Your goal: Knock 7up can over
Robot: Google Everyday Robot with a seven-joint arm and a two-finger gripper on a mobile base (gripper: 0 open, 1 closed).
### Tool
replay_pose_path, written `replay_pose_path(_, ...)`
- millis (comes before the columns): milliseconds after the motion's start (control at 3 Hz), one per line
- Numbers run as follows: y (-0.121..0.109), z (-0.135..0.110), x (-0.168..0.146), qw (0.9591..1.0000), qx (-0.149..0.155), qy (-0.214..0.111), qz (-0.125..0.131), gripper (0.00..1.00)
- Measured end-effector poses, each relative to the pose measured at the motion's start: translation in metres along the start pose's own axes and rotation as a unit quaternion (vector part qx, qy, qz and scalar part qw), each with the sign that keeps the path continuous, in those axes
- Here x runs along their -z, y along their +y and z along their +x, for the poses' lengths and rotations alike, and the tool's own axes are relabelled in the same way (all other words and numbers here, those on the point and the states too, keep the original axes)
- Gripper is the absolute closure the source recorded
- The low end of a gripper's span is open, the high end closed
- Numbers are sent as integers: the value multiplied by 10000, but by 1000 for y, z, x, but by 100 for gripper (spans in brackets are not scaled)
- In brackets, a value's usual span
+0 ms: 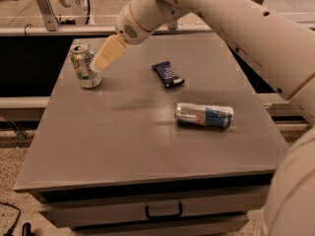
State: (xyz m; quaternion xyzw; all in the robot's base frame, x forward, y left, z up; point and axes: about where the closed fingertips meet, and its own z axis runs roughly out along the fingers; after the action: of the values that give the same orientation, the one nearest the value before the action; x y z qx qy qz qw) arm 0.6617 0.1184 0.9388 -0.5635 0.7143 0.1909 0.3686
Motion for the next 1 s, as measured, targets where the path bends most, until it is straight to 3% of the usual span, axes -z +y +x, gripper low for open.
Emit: replay_pose_path(1000,5,-28,-55,9987,-35,-269,-425,0)
